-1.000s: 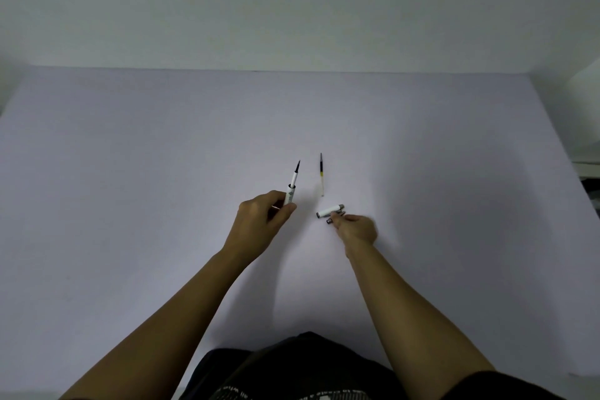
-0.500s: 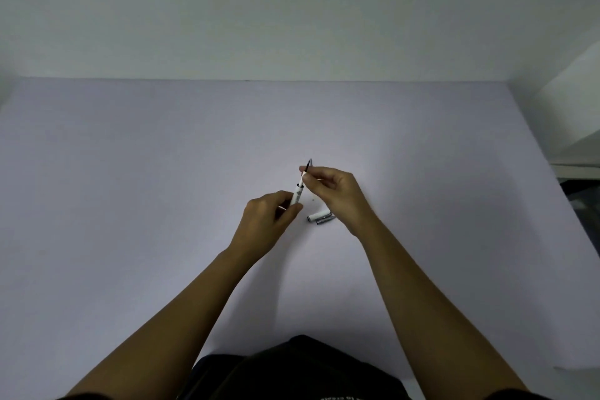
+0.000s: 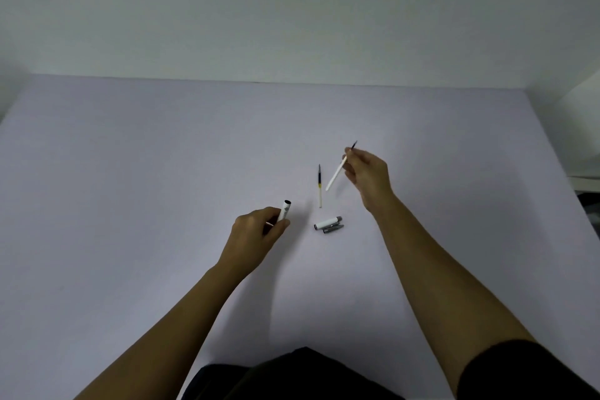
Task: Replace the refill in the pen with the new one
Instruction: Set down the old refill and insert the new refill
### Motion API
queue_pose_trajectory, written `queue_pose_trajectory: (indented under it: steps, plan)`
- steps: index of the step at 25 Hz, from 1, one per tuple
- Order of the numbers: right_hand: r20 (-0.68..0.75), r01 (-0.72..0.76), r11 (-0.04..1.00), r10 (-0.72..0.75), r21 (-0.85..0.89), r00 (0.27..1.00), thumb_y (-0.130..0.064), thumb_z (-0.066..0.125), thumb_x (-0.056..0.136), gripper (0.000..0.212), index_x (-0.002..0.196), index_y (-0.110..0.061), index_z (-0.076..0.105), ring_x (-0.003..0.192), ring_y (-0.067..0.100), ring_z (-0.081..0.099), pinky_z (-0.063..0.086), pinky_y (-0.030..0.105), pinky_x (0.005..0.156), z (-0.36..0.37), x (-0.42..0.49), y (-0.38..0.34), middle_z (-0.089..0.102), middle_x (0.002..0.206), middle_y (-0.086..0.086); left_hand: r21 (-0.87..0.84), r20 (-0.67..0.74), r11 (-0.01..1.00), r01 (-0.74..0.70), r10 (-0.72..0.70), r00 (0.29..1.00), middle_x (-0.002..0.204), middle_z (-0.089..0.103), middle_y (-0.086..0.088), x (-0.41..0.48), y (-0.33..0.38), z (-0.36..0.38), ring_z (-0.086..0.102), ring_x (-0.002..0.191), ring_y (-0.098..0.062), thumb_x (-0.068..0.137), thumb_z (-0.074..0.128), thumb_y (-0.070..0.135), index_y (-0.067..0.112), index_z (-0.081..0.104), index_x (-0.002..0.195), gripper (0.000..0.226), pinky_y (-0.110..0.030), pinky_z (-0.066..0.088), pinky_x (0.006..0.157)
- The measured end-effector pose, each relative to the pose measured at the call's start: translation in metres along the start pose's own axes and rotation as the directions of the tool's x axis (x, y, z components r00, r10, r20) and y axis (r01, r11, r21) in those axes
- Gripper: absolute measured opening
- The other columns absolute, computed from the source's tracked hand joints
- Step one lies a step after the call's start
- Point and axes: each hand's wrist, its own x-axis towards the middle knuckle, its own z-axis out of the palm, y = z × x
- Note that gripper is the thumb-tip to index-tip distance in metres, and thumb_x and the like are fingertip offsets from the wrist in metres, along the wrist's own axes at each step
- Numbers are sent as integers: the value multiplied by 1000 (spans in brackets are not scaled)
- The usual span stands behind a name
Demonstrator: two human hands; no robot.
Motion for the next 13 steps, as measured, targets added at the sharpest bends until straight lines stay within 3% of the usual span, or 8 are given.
queue_pose_trajectory:
  steps: [2,4,6,13]
  plan:
    - [-25,-14,964,8,-267,1000,-17,62,85,19,101,-10,69,90,19,64,52,34,91,1,16,19,69,86,2,-13,-13,1000,21,-21,1000,69,65,0,6,-1,-2,65,67,-19,88,60,26,11,66,89,16,-30,50,66]
    - [-34,3,900,-20,-436,999,-16,63,84,25,107,-9,69,96,20,64,49,30,93,5,26,33,71,101,8,-16,-22,999,35,-35,999,68,64,2,13,-4,-4,65,67,-18,88,61,26,11,66,89,16,-28,49,65]
    - [-43,21,856,-51,-517,998,-14,65,83,27,109,-6,68,100,22,64,45,23,87,9,34,42,71,109,12,-22,-21,998,56,-56,998,67,64,4,17,-8,-5,65,66,-16,87,61,26,12,66,89,15,-23,47,63]
    - [-46,-6,771,-31,-637,998,-15,70,80,32,108,-2,66,103,27,64,42,22,83,22,56,58,70,108,15,-16,0,996,84,-84,996,62,60,13,30,-17,-1,62,62,-8,87,61,28,15,66,87,14,-14,43,59]
